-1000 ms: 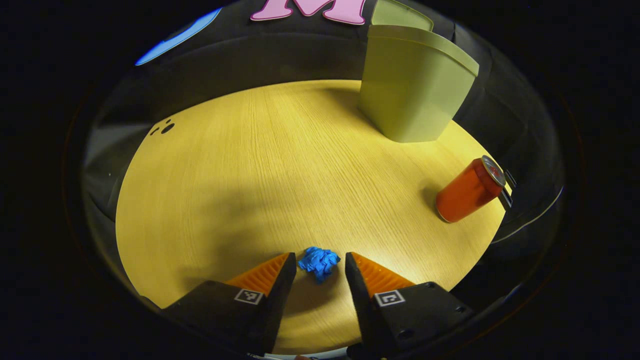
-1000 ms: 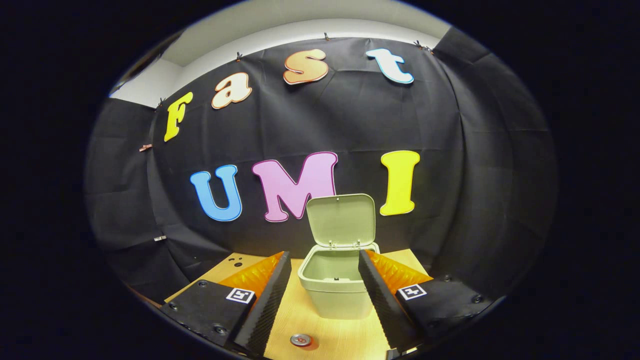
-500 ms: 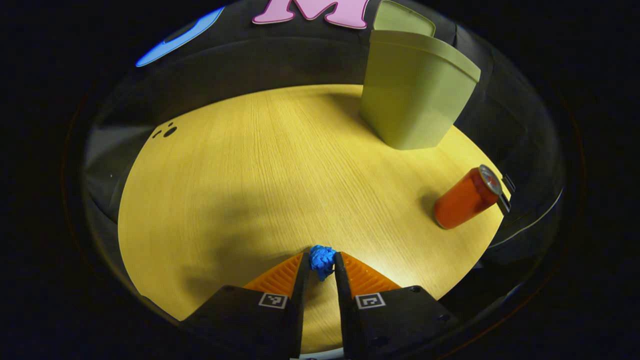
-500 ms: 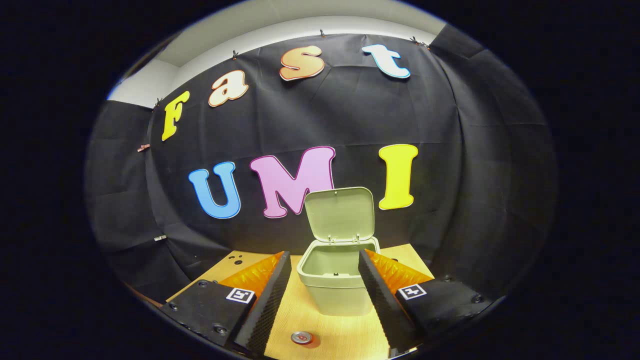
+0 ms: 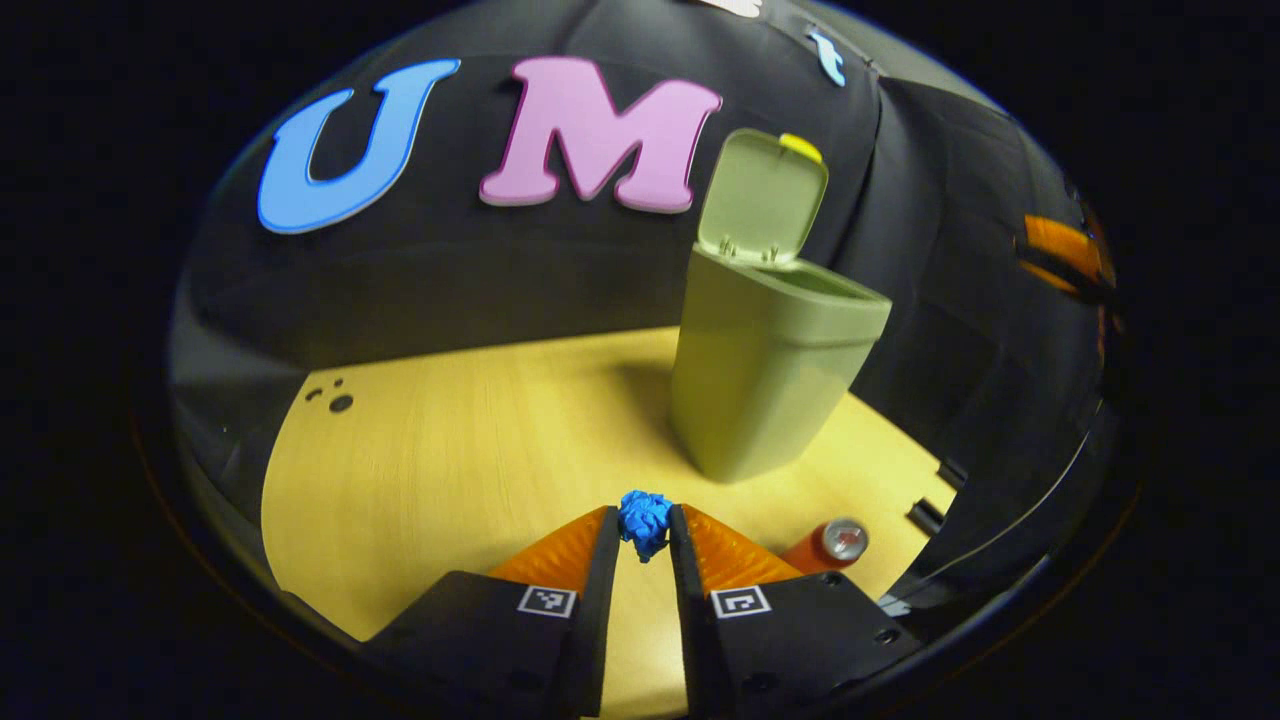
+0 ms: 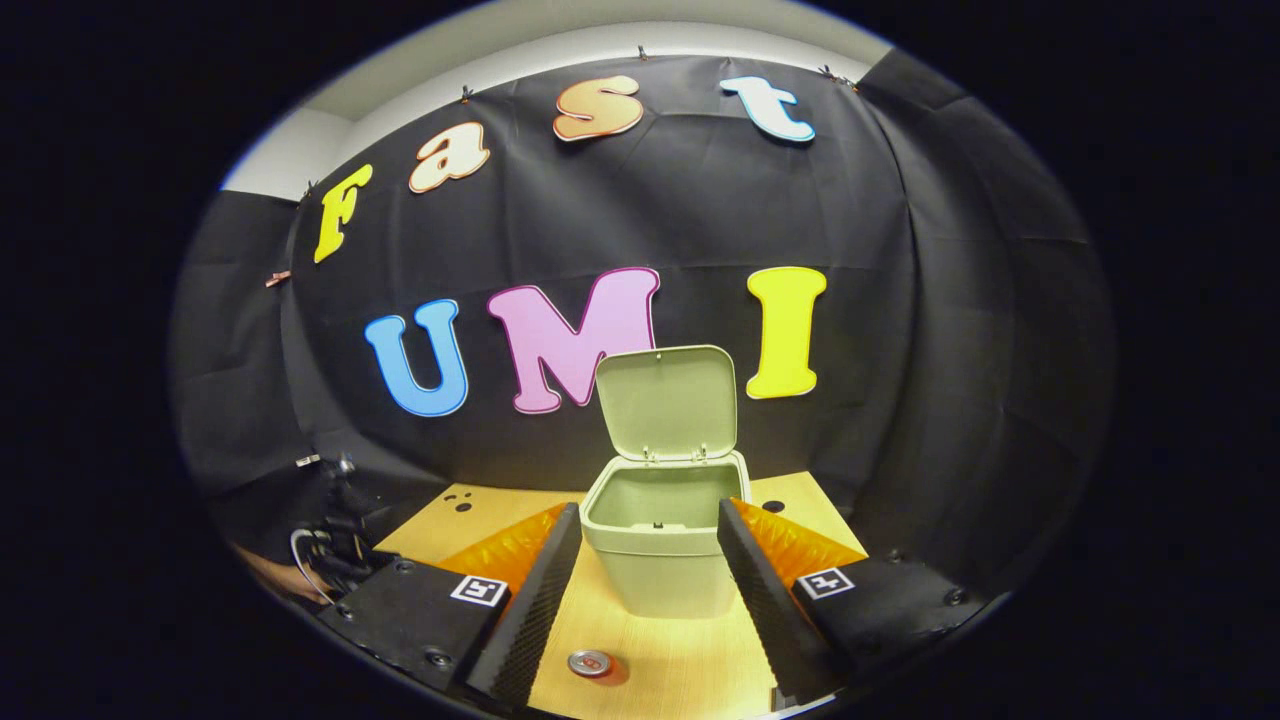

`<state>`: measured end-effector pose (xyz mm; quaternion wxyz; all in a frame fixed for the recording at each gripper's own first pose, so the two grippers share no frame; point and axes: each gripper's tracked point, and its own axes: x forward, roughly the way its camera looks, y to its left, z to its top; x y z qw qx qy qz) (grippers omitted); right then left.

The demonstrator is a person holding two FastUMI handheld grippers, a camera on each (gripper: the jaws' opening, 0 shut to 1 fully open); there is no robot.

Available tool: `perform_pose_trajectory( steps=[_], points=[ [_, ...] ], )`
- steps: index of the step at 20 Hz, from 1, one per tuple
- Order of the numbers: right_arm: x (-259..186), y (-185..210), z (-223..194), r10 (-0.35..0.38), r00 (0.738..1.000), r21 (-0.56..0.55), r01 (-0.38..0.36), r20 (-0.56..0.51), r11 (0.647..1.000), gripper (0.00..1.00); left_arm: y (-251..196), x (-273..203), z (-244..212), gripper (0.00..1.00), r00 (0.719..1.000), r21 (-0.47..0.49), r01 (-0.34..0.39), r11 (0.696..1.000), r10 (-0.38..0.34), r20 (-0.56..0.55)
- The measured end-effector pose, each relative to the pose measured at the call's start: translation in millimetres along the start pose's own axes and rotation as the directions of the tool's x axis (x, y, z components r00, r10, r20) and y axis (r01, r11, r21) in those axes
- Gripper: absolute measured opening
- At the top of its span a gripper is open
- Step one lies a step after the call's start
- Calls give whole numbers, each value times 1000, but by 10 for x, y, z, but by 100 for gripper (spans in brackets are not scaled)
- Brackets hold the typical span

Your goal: Press the lid of the desktop garbage bin to open it, pick up the crumpled paper on the desktop and throw it into the bin, then pick up the pop can on the desktop and drop it into the bin, and finally close the garbage bin lid.

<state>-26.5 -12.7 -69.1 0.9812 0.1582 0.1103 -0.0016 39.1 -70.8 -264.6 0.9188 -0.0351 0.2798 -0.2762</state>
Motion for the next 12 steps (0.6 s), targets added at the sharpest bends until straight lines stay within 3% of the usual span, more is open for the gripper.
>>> perform_pose_trajectory(
  steps=[7,12],
  points=[
    [-91,27,-255,-7,999,50,9,-39,999,89,-386,-54,1298,35,959,52,104,993,-114,259],
    [-247,-8,-572,-30,995,44,34,-94,998,90,-655,52,1828,35,915,132,148,980,-186,358]
  ],
)
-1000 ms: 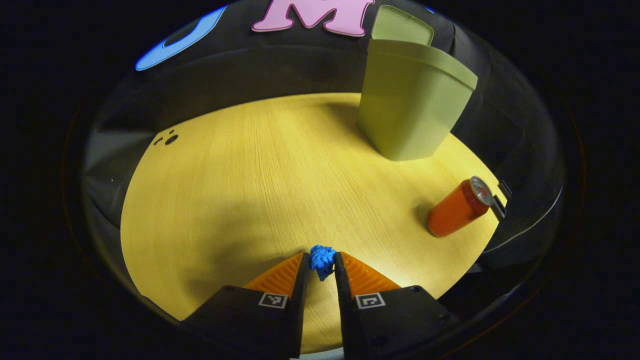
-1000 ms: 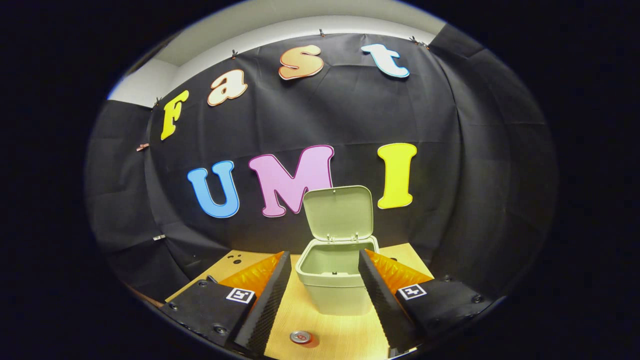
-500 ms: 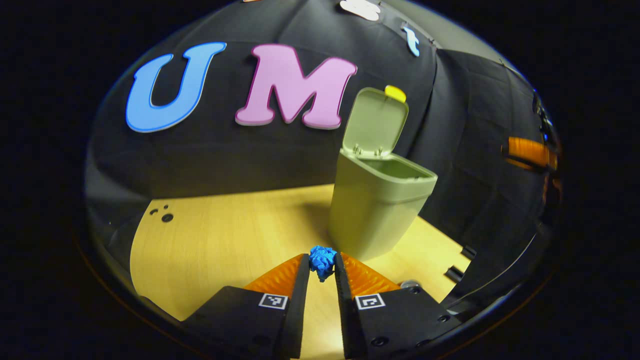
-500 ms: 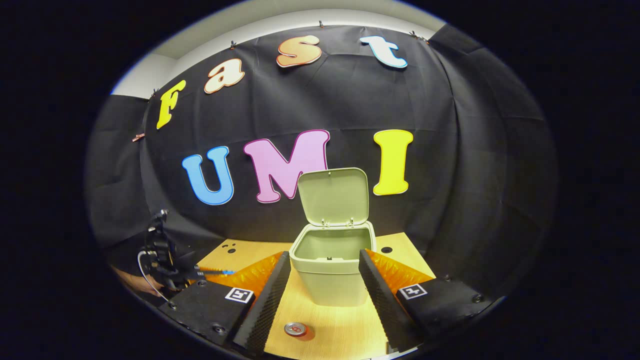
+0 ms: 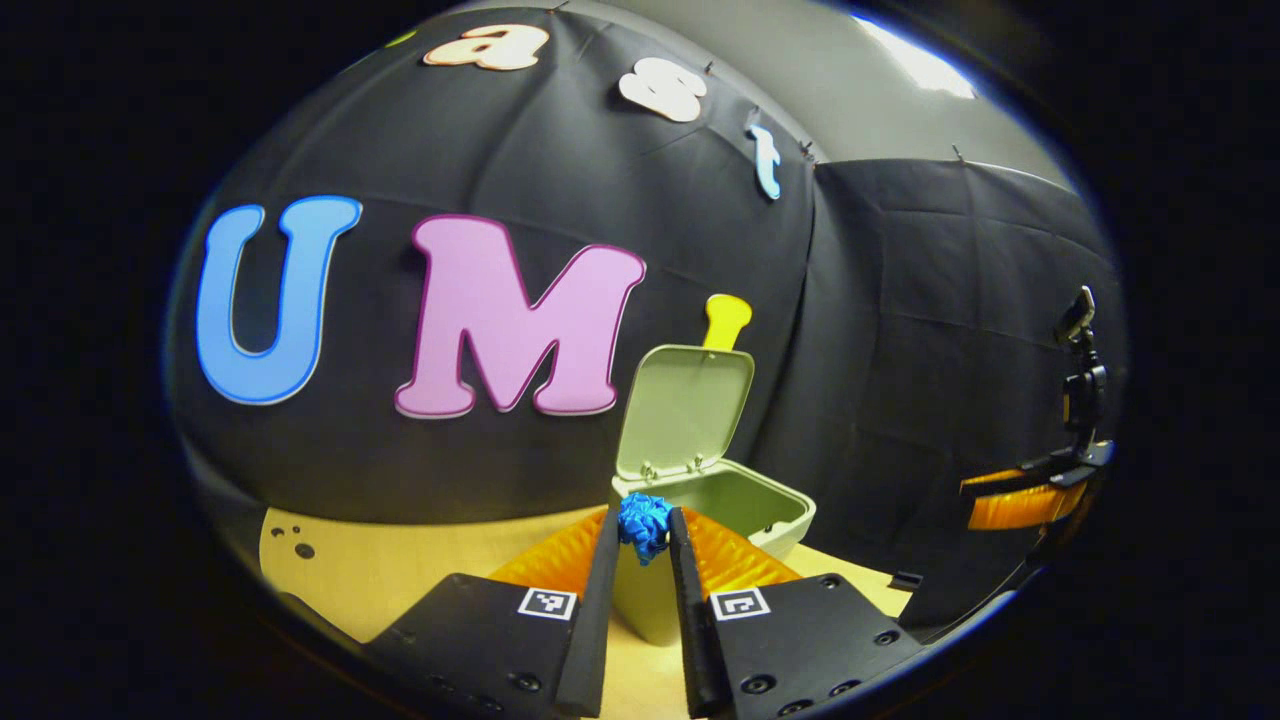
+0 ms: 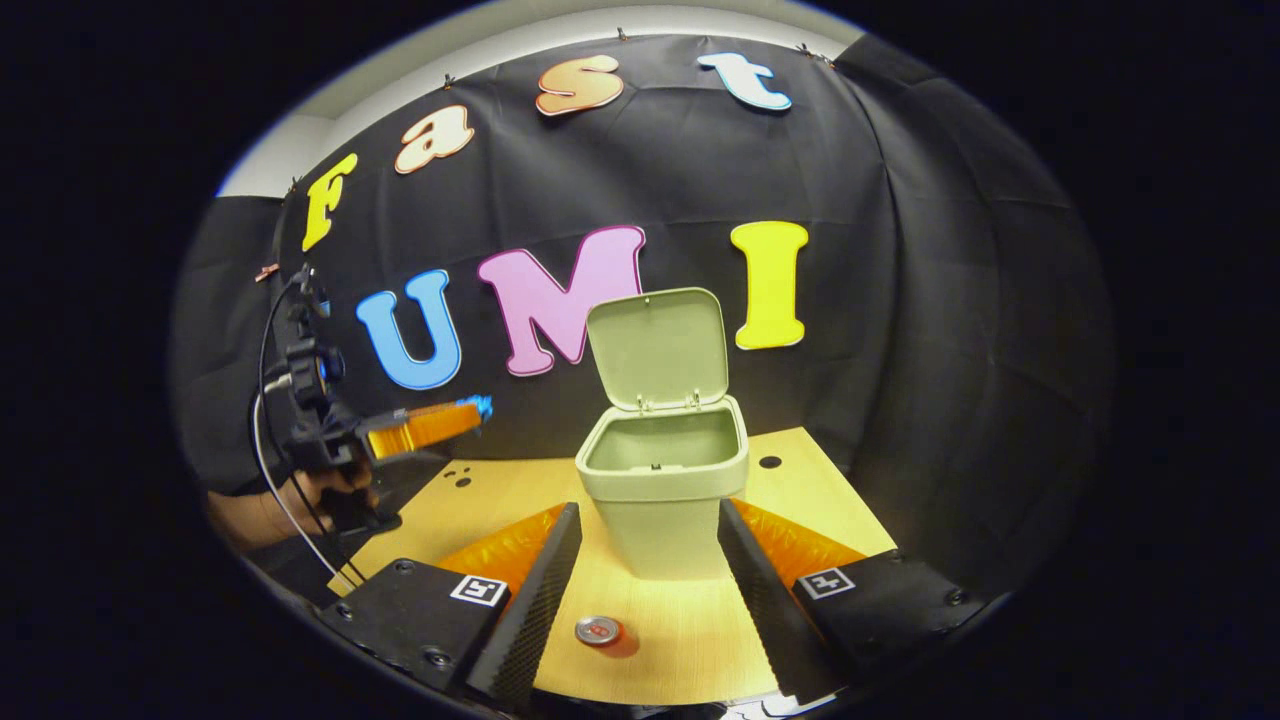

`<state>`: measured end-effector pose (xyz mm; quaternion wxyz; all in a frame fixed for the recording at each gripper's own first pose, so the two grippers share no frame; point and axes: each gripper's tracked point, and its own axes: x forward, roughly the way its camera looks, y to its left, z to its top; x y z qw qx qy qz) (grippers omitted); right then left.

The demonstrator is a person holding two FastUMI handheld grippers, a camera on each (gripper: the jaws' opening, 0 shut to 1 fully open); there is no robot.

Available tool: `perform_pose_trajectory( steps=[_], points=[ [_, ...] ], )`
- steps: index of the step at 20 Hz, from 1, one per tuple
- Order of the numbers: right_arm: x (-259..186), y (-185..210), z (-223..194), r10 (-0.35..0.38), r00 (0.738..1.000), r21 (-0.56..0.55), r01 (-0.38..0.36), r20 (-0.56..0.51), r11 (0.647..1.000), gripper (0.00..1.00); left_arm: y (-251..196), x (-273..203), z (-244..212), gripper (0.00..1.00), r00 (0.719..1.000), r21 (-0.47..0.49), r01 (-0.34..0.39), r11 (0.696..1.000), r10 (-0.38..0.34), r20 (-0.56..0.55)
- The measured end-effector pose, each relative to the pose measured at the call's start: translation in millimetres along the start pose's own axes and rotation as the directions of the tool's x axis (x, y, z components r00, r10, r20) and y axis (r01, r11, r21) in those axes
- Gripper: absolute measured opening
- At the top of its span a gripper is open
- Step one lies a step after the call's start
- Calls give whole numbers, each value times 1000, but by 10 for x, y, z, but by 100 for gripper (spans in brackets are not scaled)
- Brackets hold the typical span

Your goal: Press the lid of the desktop garbage bin to open it, pick up the crumpled paper on the desktop and throw it into the bin, then pick up the pop can on the desktop and drop it into the bin, and finally close the garbage bin lid.

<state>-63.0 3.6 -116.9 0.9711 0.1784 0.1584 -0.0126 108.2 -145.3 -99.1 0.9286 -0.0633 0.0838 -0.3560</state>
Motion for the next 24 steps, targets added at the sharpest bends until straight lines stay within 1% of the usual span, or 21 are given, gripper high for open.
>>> perform_pose_trajectory(
  steps=[2,4,7,11,12,13,14,15,16,17,21,22,24],
  points=[
    [-62,-6,-125,-10,1000,-3,10,-21,1000,89,-124,133,83,33,999,20,29,999,-30,28],
    [-108,-11,-237,-22,999,7,22,-39,1000,90,-258,283,151,34,996,39,65,997,-67,50],
    [-193,-10,-356,-47,997,36,49,-58,998,89,-447,526,131,36,992,48,115,992,-117,52],
    [-307,-33,-337,-93,995,72,96,-44,993,89,-669,901,7,36,983,58,180,982,-182,32],
    [-340,-43,-339,-107,993,79,110,-39,991,89,-711,984,-25,34,981,61,191,980,-192,24],
    [-373,-63,-331,-122,992,83,125,-35,989,89,-753,1068,-55,36,979,63,203,977,-204,17],
    [-414,-85,-340,-137,990,87,139,-31,986,89,-795,1141,-67,32,976,69,214,974,-215,13],
    [-443,-115,-339,-154,988,89,155,-27,984,89,-838,1220,-98,34,974,76,223,972,-225,7],
    [-484,-140,-344,-172,985,91,174,-26,981,89,-866,1289,-127,32,973,84,228,970,-229,0],
    [-510,-173,-349,-190,981,94,192,-25,977,89,-880,1353,-161,36,972,89,233,968,-233,-8],
    [-627,-239,-358,-238,971,101,239,-26,966,89,-928,1557,-381,36,969,90,243,966,-238,-70],
    [-653,-250,-371,-247,969,101,248,-26,964,89,-955,1588,-433,33,967,90,248,965,-240,-85],
    [-677,-259,-383,-261,965,104,263,-26,959,89,-1015,1647,-518,35,963,99,259,961,-248,-108]
  ],
)
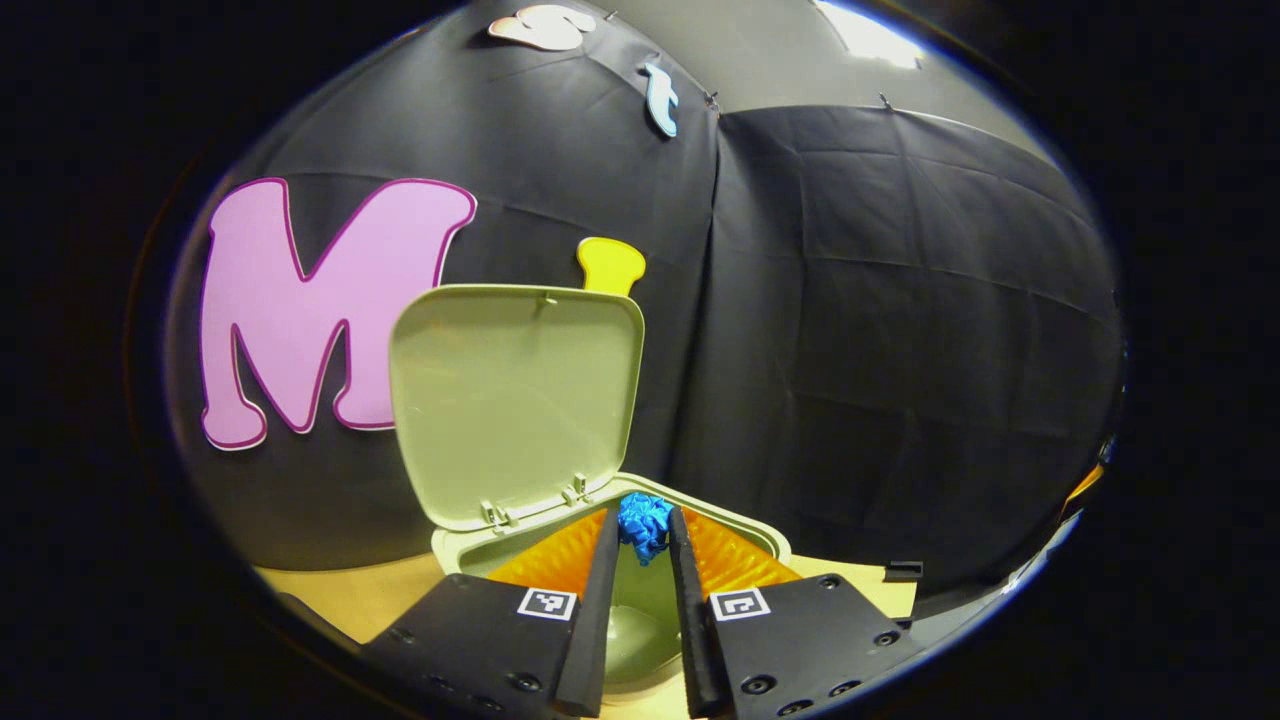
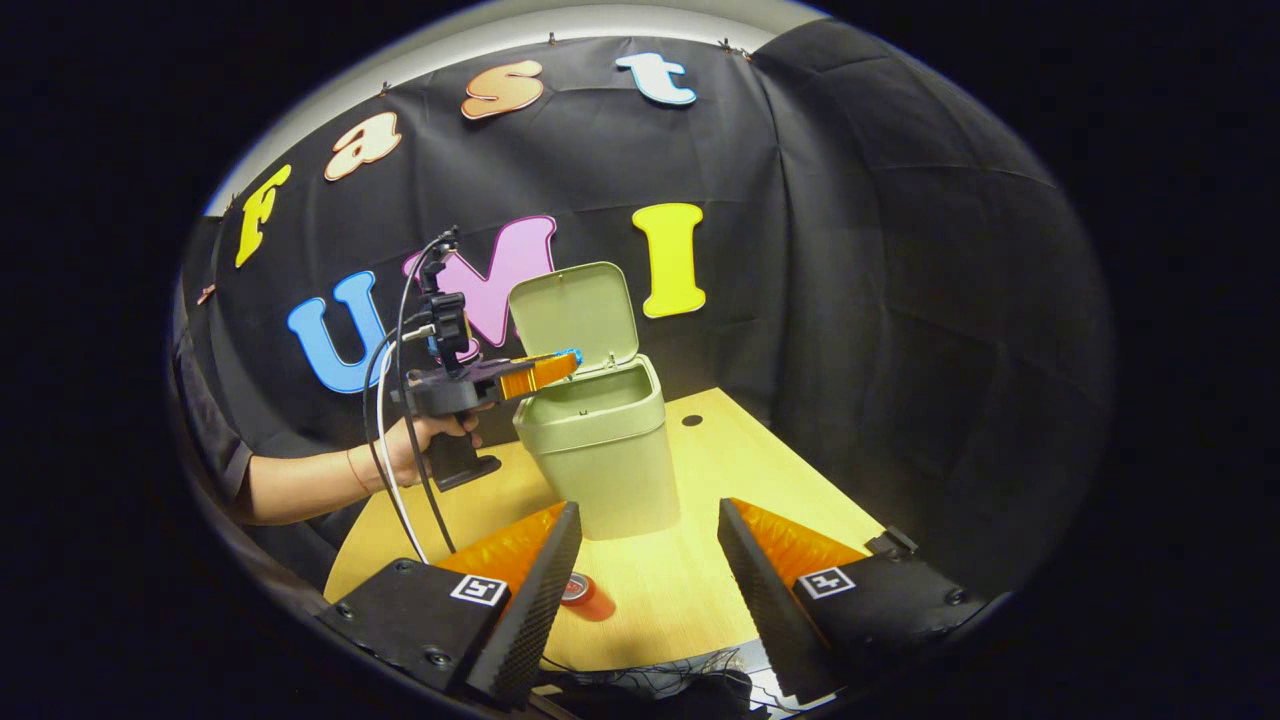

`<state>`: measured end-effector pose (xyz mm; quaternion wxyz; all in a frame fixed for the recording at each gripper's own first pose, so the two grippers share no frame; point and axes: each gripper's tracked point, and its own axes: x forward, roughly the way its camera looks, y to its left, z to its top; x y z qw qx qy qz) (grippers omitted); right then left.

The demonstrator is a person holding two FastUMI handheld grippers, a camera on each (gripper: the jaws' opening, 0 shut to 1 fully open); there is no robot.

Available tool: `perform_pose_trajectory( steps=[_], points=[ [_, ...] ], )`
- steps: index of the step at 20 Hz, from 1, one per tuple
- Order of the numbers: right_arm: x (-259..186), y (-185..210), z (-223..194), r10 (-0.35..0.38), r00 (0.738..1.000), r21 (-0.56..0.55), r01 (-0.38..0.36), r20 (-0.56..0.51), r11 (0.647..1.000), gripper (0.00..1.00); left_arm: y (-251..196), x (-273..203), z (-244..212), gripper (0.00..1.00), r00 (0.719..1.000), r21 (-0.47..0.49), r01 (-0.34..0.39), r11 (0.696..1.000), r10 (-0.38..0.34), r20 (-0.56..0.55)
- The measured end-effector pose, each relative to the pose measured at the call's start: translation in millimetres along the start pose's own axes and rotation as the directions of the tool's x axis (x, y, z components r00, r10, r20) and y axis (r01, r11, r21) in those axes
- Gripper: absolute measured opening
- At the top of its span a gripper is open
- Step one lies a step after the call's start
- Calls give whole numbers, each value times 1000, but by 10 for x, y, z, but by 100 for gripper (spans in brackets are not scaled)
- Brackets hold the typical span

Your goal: Press the lid of the desktop garbage bin to open it, pick up the crumpled paper on the desktop and throw it into the bin, then pick up the pop can on the desktop and drop it into the bin, and finally close the garbage bin lid.

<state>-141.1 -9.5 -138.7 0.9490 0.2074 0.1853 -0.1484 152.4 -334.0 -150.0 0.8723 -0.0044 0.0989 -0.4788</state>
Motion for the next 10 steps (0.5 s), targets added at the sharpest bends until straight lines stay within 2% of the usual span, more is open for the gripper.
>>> perform_pose_trajectory(
  steps=[3,4,7,10],
  points=[
    [-52,-14,-14,-15,1000,1,15,2,1000,89,-80,111,-75,36,1000,24,13,1000,-12,-28],
    [-72,-24,-35,-21,1000,-1,21,1,1000,89,-113,131,-81,40,999,31,14,999,-13,-31],
    [-62,-12,-11,-30,1000,7,30,6,1000,89,-190,174,-120,41,999,52,28,998,-26,-44],
    [-57,1,-37,-33,999,10,33,3,999,89,-221,189,-133,51,999,60,30,998,-27,-43]
  ],
)
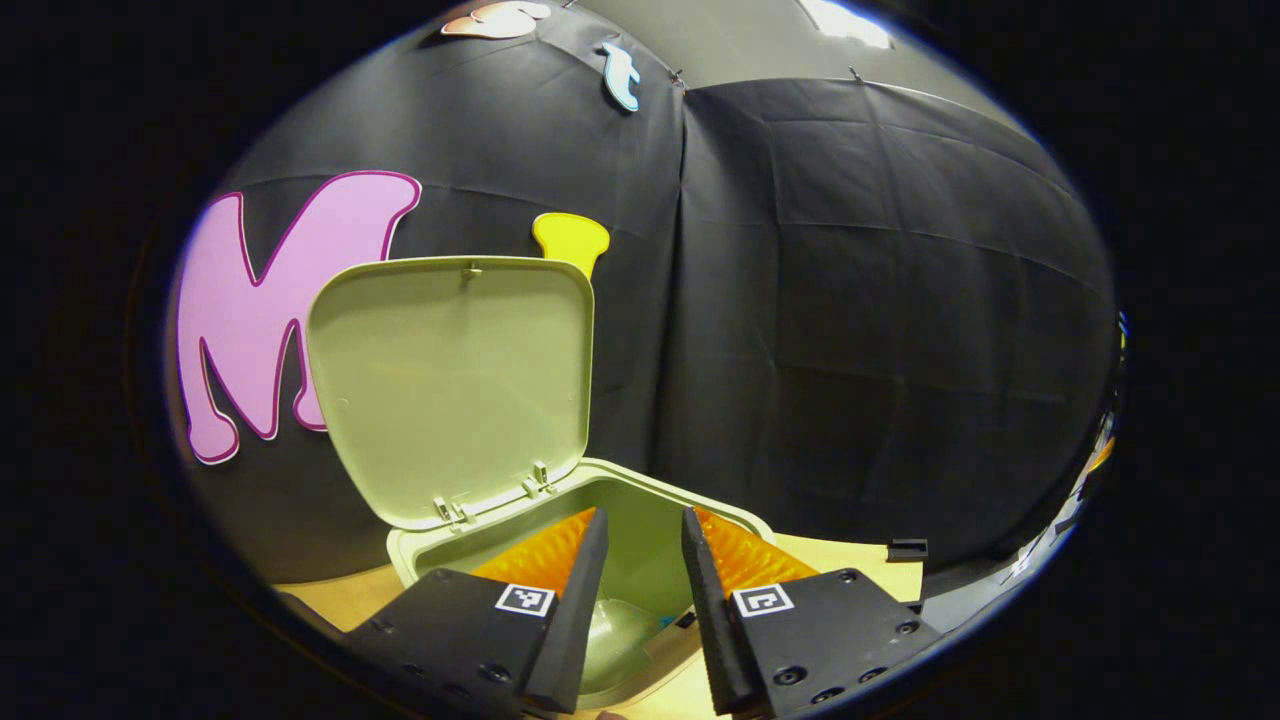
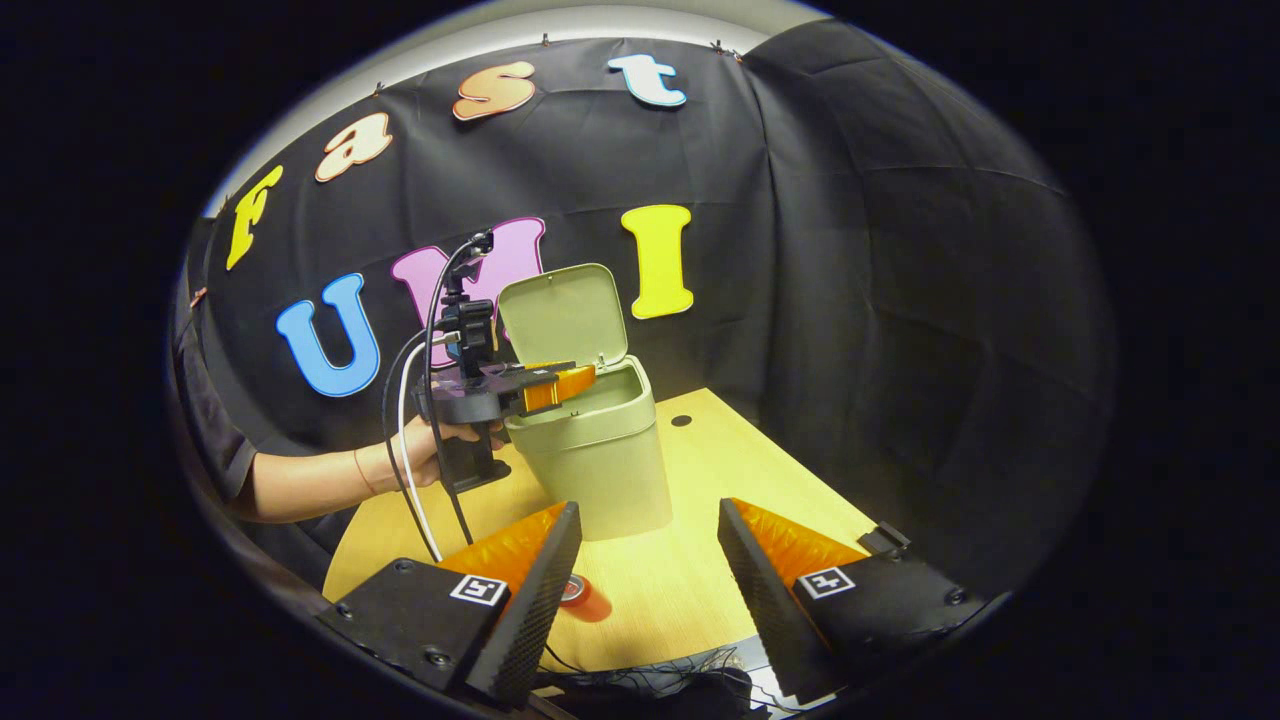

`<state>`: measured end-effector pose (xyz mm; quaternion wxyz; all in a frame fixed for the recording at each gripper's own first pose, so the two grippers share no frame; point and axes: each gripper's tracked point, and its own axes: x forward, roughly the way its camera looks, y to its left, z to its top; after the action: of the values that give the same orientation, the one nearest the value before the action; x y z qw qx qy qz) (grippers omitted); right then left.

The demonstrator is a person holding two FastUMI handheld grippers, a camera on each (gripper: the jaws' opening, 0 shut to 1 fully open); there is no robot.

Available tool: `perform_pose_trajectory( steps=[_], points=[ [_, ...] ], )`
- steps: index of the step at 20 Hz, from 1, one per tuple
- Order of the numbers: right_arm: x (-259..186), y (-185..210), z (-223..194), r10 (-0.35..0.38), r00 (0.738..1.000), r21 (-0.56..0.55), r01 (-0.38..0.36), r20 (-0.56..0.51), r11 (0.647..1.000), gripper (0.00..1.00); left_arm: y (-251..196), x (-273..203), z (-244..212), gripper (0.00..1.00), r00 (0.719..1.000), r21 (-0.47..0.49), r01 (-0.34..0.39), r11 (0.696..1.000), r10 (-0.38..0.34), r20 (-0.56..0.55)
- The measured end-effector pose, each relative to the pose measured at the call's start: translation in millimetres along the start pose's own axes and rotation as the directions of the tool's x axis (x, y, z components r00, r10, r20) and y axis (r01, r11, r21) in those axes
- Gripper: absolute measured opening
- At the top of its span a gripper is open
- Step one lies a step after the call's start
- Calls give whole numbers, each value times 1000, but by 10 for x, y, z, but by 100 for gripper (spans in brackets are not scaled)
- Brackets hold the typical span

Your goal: Press the lid of the desktop garbage bin to open it, pick up the crumpled paper on the desktop and throw it into the bin, then pick up the pop can on the desktop and drop it into the bin, and finally close the garbage bin lid.

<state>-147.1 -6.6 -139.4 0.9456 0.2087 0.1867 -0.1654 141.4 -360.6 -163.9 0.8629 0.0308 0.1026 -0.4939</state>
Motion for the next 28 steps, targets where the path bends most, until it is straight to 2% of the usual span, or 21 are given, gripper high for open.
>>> perform_pose_trajectory(
  steps=[2,3,4,6,10,14,19,25,28],
  points=[
    [10,5,-35,2,1000,3,-2,-10,1000,89,16,-12,-6,51,1000,0,-11,1000,11,2],
    [23,17,-52,6,1000,5,-6,-15,1000,89,23,-21,4,54,1000,-2,-13,1000,13,4],
    [37,41,-65,11,1000,8,-11,-21,1000,89,35,-39,24,62,1000,-3,-17,1000,17,11],
    [55,90,-100,27,999,4,-27,-30,1000,90,83,-130,72,67,999,-12,-38,999,38,36],
    [88,195,-139,76,996,-15,-77,-47,997,95,183,-356,136,94,992,-49,-98,994,101,79],
    [117,300,-187,134,989,-23,-136,-64,990,95,264,-707,256,97,977,-65,-159,985,167,134],
    [195,501,-282,222,968,-63,-231,-117,971,97,417,-1285,443,95,945,-87,-246,965,259,198],
    [375,761,-554,315,918,-146,-355,-242,923,97,686,-2101,374,95,900,-121,-365,923,383,209],
    [480,860,-772,334,889,-185,-402,-313,897,98,739,-2505,294,95,880,-126,-411,903,429,204]
  ],
)
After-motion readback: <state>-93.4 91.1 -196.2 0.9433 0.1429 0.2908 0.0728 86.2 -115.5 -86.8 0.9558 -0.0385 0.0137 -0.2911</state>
